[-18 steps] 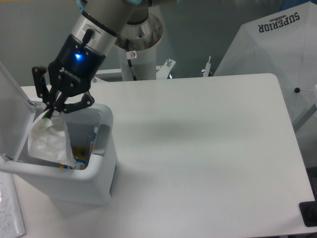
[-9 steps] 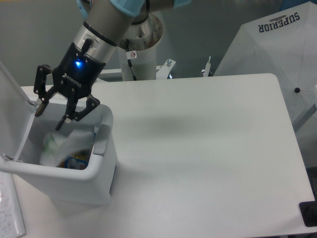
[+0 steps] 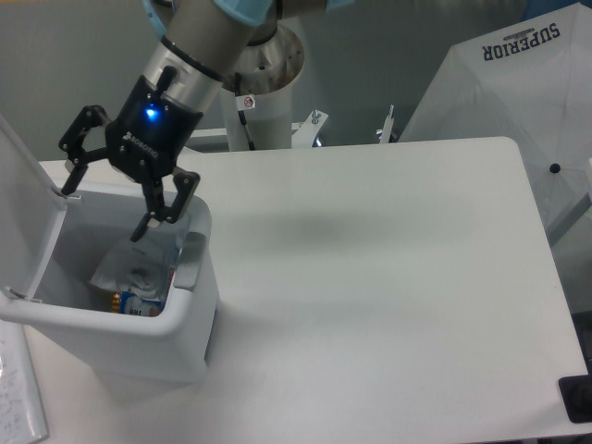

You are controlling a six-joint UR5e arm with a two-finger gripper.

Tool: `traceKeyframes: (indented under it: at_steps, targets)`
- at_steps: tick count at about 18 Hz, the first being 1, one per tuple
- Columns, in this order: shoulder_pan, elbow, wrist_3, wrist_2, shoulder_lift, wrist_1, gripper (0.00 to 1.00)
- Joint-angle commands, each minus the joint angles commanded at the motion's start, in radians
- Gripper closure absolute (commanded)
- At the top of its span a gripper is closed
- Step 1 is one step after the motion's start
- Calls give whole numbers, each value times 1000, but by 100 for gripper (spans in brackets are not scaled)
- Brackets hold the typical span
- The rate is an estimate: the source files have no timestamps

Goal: Place the trash in the trash can

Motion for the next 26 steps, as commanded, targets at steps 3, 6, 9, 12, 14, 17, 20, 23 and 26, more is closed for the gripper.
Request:
traceKeyframes:
  at_steps: [3, 6, 9, 12, 14, 17, 20, 23, 26]
  targets:
    - [107, 77, 46, 20, -58, 0, 0]
    - [195, 126, 54, 37, -121, -2, 0]
    - [256, 118, 176, 142, -167, 0, 0]
    - [305, 132, 296, 239, -207, 0, 0]
    - [331, 160, 302, 296, -242, -2, 0]
    - [348, 183, 356, 359, -281, 2, 0]
    - [359, 195, 521, 380, -307, -5, 0]
    - [355, 171, 661, 541, -311, -23, 0]
    - [339, 137, 726, 620, -307, -38, 0]
